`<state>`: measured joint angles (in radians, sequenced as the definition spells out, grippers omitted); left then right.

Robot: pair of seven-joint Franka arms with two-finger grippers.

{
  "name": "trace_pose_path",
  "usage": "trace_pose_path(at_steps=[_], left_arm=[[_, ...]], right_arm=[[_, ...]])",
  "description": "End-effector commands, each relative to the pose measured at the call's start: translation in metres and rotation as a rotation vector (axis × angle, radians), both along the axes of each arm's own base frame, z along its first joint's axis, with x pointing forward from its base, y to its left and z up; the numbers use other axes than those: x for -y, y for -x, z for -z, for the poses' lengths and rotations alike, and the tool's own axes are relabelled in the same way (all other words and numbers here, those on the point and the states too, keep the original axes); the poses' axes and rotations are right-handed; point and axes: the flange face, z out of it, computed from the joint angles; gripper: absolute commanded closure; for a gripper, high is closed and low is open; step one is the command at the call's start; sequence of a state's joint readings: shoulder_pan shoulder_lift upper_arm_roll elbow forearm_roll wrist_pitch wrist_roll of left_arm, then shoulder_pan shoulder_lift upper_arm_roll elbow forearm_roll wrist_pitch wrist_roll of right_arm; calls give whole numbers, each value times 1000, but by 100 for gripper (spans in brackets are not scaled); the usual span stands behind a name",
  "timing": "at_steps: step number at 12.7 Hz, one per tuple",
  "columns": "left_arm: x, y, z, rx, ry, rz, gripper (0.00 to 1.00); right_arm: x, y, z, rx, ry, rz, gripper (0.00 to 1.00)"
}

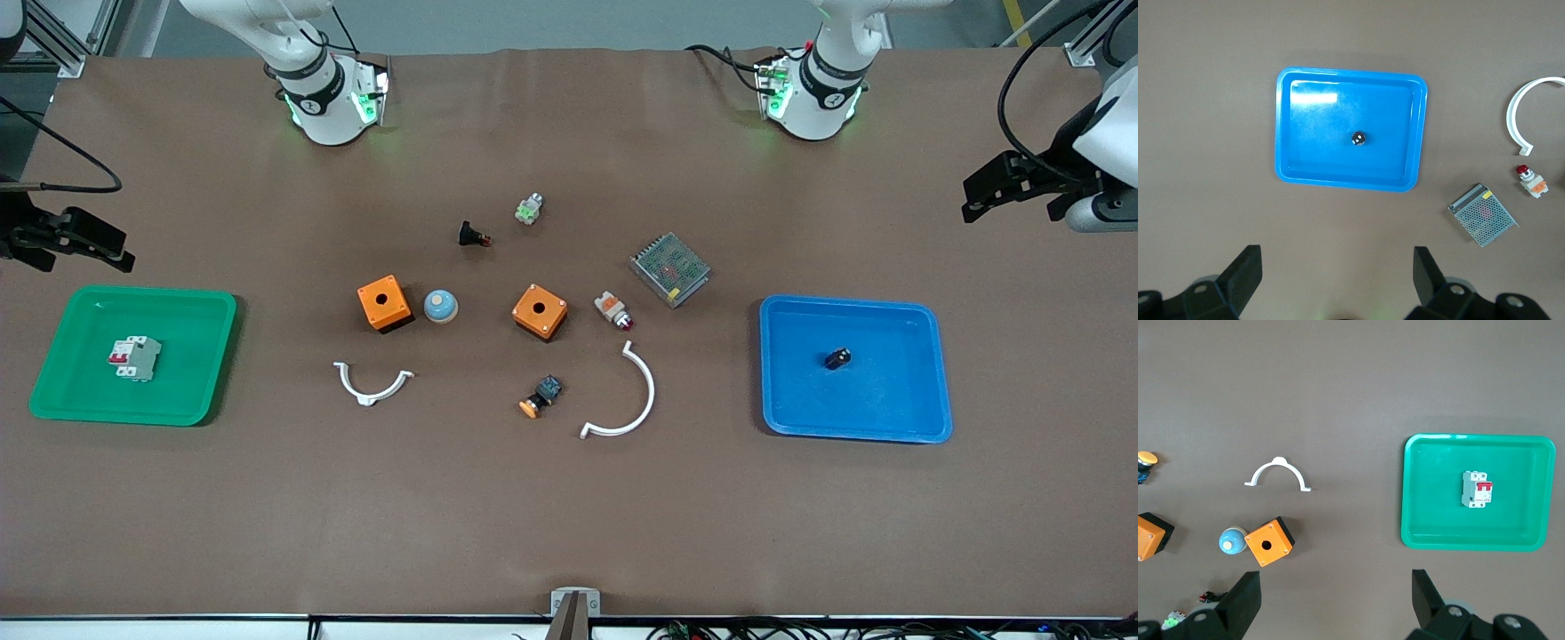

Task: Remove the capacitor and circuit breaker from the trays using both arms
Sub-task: 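Move the left gripper over the blue tray while the right gripper reaches the green tray, then grasp the black capacitor with the left gripper while the right gripper lowers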

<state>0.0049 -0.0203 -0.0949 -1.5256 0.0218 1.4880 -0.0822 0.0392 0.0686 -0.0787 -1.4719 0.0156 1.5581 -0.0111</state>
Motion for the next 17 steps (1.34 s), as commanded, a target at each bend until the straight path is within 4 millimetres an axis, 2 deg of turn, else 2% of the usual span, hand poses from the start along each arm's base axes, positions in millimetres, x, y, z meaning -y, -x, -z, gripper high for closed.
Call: trace_pose_path(at_steps=[1,2,5,6,7,9,11,13,14,17], left_arm=[[-2,-1,-5,0,-14,9,0],[-2,-2,-3,-3,-14,11,0],[-1,-27,36,-72,-13,13,0],[-2,-36,53,-89,-11,9,0],[0,-53,81,-95,-8,10,0],[11,-69,129,-93,-75,23,0],[10,-65,184,-65,-80,28,0],[8,-57,230,-53,-71,36,0],[3,-51,253,-38,-66,33,0],[-9,-39,297,-16,-46,17,2]], right_arm=[[3,-2,-8,11,7,7,0],[3,-2,-8,11,9,7,0],[4,-2,-8,11,9,8,0],[3,-2,-8,10,10,7,0],[3,-2,-9,11,12,7,0],[7,-2,-11,14,12,15,0],[24,-3,-2,-11,12,44,0],[40,-19,34,-72,-5,75,0],[43,-20,39,-80,-7,80,0],[45,-29,54,-90,-15,80,0]])
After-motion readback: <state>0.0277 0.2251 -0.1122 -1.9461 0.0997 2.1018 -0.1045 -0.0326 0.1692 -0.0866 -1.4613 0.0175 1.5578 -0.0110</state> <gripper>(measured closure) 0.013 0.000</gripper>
